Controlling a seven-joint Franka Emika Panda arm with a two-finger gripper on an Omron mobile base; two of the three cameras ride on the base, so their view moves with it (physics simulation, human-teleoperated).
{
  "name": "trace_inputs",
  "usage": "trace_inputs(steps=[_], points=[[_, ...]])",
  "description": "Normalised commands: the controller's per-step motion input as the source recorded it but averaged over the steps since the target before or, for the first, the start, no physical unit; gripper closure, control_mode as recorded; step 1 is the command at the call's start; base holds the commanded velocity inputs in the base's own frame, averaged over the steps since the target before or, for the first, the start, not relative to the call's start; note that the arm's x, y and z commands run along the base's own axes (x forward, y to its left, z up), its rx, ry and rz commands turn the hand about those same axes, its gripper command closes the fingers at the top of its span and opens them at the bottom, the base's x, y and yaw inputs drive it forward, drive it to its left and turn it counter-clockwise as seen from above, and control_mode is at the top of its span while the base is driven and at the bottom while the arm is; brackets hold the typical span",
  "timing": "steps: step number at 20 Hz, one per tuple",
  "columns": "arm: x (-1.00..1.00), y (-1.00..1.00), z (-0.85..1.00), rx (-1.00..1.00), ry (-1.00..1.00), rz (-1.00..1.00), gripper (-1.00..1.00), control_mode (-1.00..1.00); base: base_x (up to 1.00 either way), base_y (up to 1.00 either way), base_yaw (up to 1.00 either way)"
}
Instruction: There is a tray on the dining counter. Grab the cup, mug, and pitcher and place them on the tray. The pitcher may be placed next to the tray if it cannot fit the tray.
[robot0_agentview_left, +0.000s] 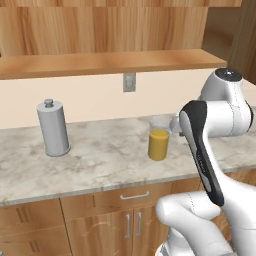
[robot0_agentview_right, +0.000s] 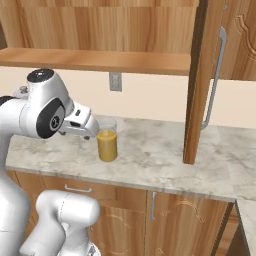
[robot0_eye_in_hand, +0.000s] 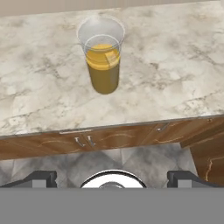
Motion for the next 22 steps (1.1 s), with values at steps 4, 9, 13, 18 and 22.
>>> trace_inputs(steps=[4,9,13,18,22], points=[[0.59,-0.1,-0.22,0.0,0.03,0.0,-1.0,-1.0,0.0,0.0,0.0],[0.5,-0.01,-0.42,0.0,0.03,0.0,-1.0,-1.0,0.0,0.0,0.0],[0.46,-0.06,-0.41,0.0,0.02,0.0,-1.0,-1.0,0.0,0.0,0.0],[0.46,-0.19,-0.32,0.0,0.02,0.0,-1.0,-1.0,0.0,0.0,0.0],[0.47,-0.1,-0.26,0.0,0.04,0.02,-1.0,-1.0,0.0,0.0,0.0]])
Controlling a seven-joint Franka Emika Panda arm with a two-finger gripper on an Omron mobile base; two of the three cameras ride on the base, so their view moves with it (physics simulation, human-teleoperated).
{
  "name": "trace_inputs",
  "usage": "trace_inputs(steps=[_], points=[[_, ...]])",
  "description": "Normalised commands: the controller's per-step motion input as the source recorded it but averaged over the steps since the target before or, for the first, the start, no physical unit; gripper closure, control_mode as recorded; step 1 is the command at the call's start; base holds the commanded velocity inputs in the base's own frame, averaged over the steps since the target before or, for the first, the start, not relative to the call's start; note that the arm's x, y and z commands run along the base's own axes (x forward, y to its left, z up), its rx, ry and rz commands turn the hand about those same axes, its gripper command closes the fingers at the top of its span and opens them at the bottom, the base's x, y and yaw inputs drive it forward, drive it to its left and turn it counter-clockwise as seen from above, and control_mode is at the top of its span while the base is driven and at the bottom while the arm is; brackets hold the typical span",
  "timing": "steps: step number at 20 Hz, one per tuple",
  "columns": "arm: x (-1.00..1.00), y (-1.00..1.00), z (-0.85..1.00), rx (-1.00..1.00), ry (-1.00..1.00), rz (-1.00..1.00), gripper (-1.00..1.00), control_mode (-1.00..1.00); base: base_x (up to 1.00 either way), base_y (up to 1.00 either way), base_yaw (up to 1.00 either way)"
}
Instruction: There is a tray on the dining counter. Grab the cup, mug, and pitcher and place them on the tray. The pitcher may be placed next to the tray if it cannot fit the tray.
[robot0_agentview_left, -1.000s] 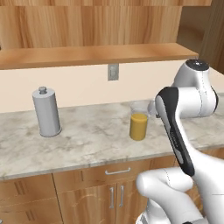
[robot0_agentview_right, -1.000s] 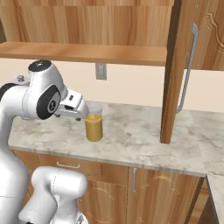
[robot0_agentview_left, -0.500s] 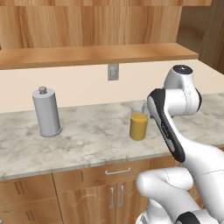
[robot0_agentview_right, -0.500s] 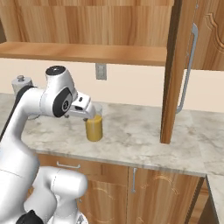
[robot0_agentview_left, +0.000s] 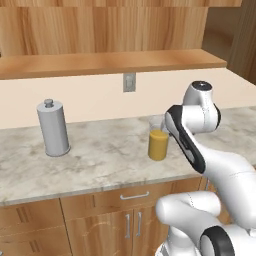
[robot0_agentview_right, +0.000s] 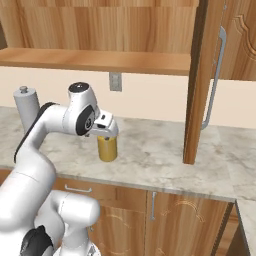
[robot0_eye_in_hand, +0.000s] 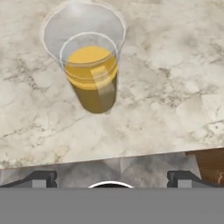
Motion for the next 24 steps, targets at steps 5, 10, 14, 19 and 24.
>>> trace_inputs(steps=[5,10,14,19,24], points=[[0.47,0.0,-0.29,0.0,0.03,0.08,-1.0,-1.0,0.0,0.0,0.0],[0.46,0.0,-0.33,0.0,0.02,0.09,-1.0,-1.0,0.0,0.0,0.0],[0.38,0.0,-0.32,0.0,0.04,0.05,-1.0,-1.0,0.0,0.0,0.0],[0.2,0.0,-0.21,0.0,0.06,0.02,-1.0,-1.0,0.0,0.0,0.0],[0.26,0.0,-0.02,0.02,0.06,0.0,-1.0,-1.0,0.0,0.0,0.0]])
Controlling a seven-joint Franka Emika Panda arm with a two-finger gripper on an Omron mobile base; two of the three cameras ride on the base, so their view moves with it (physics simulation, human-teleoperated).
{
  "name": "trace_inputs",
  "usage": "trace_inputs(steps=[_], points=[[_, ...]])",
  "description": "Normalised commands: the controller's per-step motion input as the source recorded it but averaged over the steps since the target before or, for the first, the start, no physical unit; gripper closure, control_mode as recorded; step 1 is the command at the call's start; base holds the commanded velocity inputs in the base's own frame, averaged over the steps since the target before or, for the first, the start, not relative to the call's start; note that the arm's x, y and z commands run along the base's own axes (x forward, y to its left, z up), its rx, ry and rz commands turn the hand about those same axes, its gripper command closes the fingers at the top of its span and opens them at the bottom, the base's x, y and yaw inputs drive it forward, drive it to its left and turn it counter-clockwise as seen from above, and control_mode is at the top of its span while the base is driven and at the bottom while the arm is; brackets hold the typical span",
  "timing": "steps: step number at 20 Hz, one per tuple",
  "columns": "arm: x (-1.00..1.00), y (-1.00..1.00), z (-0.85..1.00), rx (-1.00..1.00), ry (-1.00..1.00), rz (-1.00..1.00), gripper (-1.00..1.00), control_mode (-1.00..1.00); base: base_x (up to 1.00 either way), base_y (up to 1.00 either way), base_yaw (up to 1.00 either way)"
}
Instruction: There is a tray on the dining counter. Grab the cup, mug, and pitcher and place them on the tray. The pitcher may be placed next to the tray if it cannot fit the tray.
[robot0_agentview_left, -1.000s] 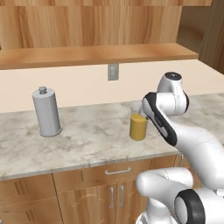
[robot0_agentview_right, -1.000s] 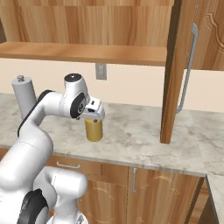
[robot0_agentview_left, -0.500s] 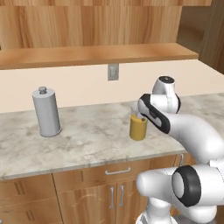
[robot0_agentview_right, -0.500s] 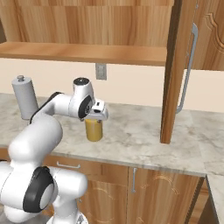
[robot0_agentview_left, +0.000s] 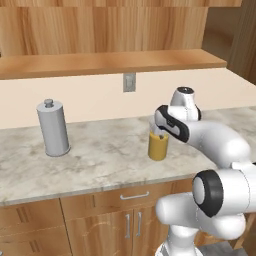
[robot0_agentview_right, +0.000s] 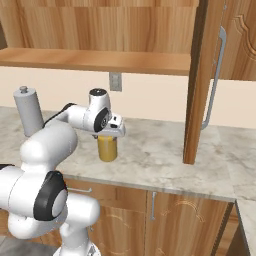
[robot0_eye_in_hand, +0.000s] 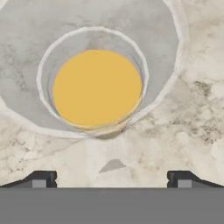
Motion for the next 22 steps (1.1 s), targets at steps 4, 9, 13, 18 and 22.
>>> trace_inputs(steps=[4,9,13,18,22], points=[[0.22,0.0,-0.04,0.01,0.04,0.01,-1.0,-1.0,0.0,0.0,0.0],[0.3,0.0,-0.16,0.0,0.01,0.01,-1.0,-1.0,0.0,0.0,0.0],[0.19,0.0,-0.17,0.0,0.02,0.01,-1.0,-1.0,0.0,0.0,0.0],[0.04,0.0,-0.17,0.0,0.08,0.02,-1.0,-1.0,0.0,0.0,0.0],[0.0,0.0,-0.23,0.0,0.13,0.01,-1.0,-1.0,0.0,0.0,0.0]])
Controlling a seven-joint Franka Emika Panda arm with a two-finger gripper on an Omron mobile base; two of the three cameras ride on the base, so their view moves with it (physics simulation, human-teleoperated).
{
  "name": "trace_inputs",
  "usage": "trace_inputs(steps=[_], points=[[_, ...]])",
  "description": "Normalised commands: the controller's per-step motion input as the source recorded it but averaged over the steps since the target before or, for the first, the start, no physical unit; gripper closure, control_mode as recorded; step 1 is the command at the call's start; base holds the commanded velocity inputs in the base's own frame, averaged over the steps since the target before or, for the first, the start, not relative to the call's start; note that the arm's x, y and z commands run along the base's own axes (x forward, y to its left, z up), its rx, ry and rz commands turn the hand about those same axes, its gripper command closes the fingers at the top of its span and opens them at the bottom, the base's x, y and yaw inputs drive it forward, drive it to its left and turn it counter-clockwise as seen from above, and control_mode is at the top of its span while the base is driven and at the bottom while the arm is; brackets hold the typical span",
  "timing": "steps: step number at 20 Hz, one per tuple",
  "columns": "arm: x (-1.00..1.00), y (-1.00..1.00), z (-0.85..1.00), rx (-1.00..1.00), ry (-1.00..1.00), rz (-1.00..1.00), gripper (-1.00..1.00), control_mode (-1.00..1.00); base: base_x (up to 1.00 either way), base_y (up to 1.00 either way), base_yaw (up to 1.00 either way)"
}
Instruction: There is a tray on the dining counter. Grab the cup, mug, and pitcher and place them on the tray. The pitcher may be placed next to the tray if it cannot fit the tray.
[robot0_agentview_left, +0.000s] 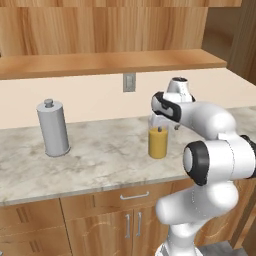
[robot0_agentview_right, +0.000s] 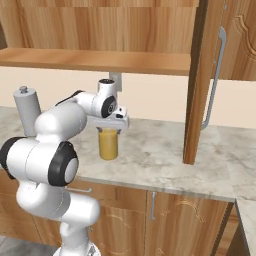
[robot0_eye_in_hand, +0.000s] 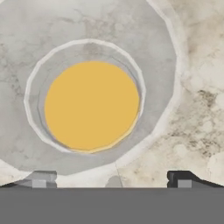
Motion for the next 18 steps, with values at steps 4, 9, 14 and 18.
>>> trace_inputs(steps=[4,9,14,18], points=[[0.0,0.0,-0.33,0.0,0.14,0.01,-1.0,-1.0,0.0,0.0,0.0],[0.0,0.0,0.0,0.0,0.02,0.0,-1.0,-1.0,0.0,0.0,0.0],[0.0,-0.01,0.0,0.0,0.0,0.0,-1.0,-1.0,0.0,0.0,0.0],[0.0,-0.14,0.0,0.0,0.0,0.0,1.0,-1.0,0.0,0.0,0.0]])
